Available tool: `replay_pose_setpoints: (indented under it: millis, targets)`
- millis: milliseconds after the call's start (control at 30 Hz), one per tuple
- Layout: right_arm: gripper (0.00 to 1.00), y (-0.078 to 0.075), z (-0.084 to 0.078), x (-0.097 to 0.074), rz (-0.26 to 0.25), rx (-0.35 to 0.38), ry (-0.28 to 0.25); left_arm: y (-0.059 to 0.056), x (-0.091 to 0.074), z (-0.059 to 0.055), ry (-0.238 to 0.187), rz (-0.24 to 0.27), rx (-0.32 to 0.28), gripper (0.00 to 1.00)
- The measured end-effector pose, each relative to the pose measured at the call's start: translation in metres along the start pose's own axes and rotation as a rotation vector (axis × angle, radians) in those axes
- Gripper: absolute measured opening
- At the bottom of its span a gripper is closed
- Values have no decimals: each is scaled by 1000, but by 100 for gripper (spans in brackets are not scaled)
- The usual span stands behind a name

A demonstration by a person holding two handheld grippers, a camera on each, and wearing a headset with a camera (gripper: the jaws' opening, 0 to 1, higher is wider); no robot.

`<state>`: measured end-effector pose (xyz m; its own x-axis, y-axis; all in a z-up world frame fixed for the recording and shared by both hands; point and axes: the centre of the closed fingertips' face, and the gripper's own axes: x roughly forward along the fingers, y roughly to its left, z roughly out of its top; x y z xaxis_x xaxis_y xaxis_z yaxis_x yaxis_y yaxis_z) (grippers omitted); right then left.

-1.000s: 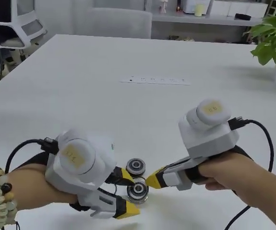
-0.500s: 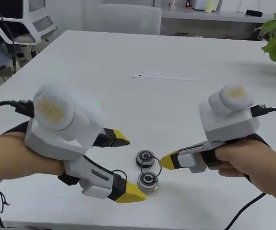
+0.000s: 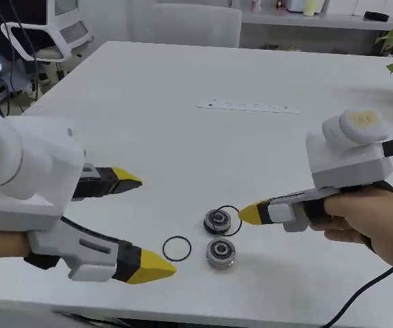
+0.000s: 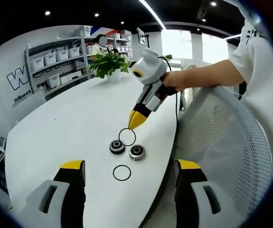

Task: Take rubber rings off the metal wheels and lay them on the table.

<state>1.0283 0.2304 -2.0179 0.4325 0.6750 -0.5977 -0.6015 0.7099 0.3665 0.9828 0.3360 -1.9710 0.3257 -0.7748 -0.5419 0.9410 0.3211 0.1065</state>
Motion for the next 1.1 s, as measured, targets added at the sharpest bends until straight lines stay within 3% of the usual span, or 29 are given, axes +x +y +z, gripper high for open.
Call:
replay_pose_setpoints:
  millis: [167, 467, 567, 767, 967, 1100]
  targets:
    - [0, 0, 3, -3, -1, 12, -17, 5, -4, -7, 7, 57, 10, 88]
    - [0, -1, 12, -8, 3, 50, -66, 10, -13, -13, -28, 130, -99, 90]
    - [0, 0, 13, -8, 5, 57, -70, 7, -10, -9, -71, 132, -152, 90]
    - [0, 4, 18, -10, 19, 59, -92, 14, -11, -12, -71, 169, -149, 89]
    - [0, 3, 21, -12, 19, 61, -103, 7, -7, -15, -63, 143, -109, 84]
    - [0, 4, 24, -13, 23, 60, -116, 7, -6, -19, -54, 140, -117, 84]
